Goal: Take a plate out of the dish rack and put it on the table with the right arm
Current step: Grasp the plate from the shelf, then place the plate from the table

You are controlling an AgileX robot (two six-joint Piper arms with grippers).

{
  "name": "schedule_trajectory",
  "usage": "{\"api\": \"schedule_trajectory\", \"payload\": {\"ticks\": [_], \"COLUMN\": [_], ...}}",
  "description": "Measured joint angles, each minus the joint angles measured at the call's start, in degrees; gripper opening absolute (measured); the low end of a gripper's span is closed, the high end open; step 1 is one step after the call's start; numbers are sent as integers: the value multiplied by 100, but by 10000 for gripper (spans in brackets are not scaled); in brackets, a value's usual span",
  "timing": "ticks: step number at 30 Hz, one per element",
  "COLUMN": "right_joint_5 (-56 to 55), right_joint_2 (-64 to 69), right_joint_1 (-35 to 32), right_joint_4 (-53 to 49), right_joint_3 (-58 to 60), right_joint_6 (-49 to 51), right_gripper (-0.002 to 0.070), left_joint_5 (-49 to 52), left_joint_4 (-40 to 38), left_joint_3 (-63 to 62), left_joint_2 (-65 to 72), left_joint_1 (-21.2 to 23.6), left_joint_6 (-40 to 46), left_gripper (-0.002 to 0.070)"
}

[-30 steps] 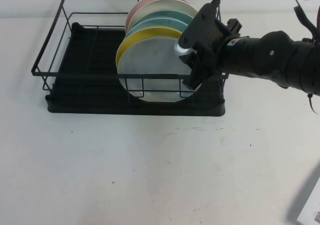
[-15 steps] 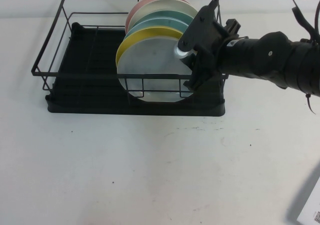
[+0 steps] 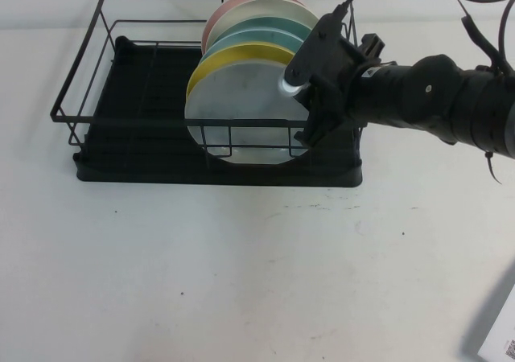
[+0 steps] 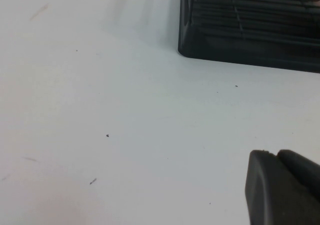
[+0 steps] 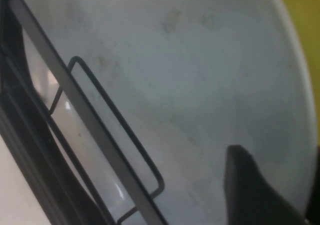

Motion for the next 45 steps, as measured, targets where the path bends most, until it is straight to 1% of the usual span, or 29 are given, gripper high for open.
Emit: {"api": "schedule_trajectory", "payload": {"ticks": [2,5,6,14,21,26,29,35,40,45], "right_joint_5": [-13,-13,-27,46,145,391,568,1084,1744,2583], "right_joint_2": [0,0,0,-164,-854,-1425,-1803,-2590,-3149,-3367], "right_joint_1": [0,0,0,-66,-66,-76,-76,-76,-76,-64], "right_joint_4": [0,0,0,-9,-9,-37,-200,-676,-790,-859], "right_joint_3": [0,0,0,0,0,0,0,357,1011,1774], "right_joint_6": [0,0,0,91,252,624,1182,2953,4401,5732], "right_gripper": [151,55,37,32,32,31,31,31,30,30], "left_joint_5": [0,0,0,0,0,0,0,0,0,0], "left_joint_4": [0,0,0,0,0,0,0,0,0,0], "left_joint_3": [0,0,0,0,0,0,0,0,0,0], "left_joint_2": [0,0,0,0,0,0,0,0,0,0], "left_joint_1": [0,0,0,0,0,0,0,0,0,0], "left_joint_6": [0,0,0,0,0,0,0,0,0,0], "left_gripper": [-4,-4,-4,-4,-4,-4,-4,-4,-4,-4]}}
